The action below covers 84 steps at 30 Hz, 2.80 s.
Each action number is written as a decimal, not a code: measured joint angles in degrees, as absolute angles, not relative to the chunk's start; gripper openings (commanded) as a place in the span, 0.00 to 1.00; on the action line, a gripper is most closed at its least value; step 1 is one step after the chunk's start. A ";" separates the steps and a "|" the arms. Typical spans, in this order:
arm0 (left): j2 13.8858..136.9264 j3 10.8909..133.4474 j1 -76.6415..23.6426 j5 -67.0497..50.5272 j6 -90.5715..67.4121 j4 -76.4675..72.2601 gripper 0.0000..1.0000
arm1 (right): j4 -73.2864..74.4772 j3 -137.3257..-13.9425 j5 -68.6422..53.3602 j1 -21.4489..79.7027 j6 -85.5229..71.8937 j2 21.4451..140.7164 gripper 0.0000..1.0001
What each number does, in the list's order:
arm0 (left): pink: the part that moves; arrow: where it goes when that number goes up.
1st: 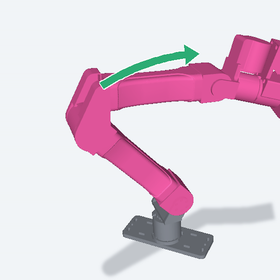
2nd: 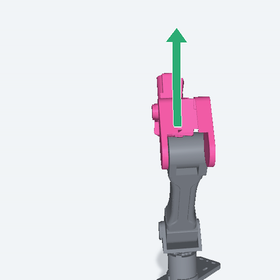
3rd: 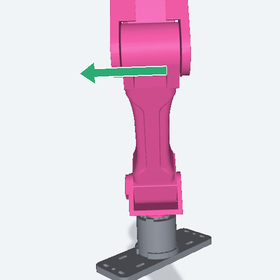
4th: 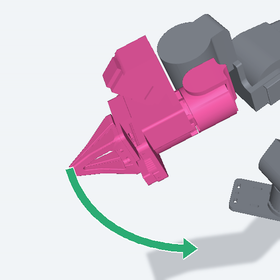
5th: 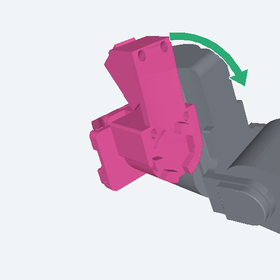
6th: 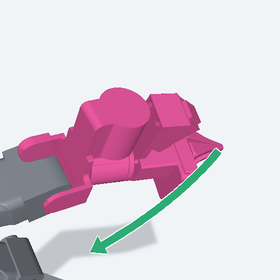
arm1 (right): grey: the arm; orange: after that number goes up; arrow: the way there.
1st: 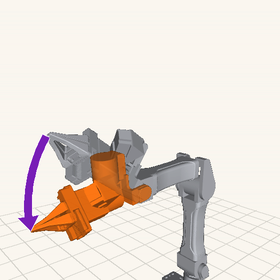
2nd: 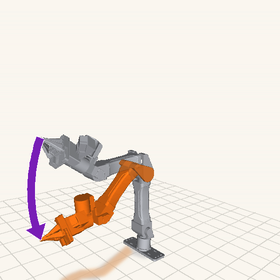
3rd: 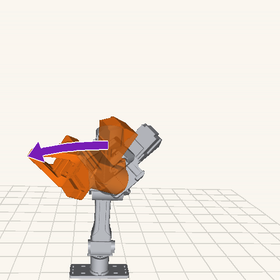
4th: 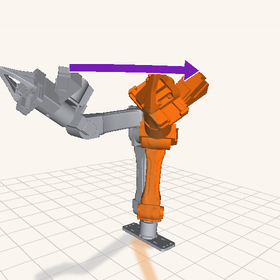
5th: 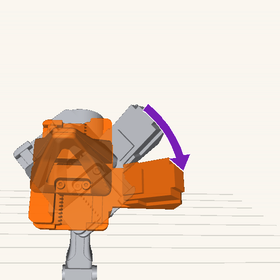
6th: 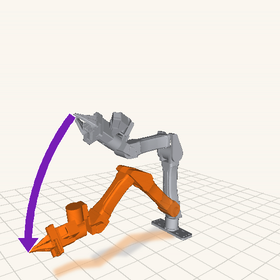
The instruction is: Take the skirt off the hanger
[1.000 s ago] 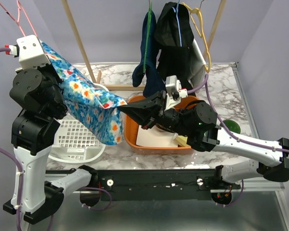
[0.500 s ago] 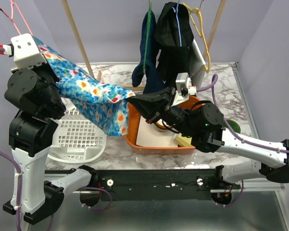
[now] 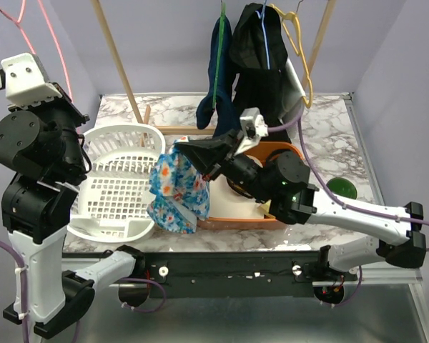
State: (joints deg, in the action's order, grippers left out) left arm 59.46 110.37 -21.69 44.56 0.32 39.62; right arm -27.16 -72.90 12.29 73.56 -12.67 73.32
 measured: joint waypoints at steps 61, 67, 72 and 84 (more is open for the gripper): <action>51.99 112.88 -21.71 15.09 -13.37 38.13 0.00 | -35.79 -140.09 -17.02 65.17 -40.60 138.47 0.31; 51.86 111.96 -22.00 16.84 -12.21 37.74 0.00 | -25.47 -138.87 -21.74 65.08 -38.72 138.21 0.95; 51.81 111.18 -22.39 18.37 -11.29 37.39 0.00 | -9.76 -131.52 -21.54 63.88 -30.94 132.05 0.95; 51.75 106.45 -22.59 21.45 -9.91 36.12 0.00 | 6.20 -105.71 -14.96 61.58 -18.48 105.43 0.58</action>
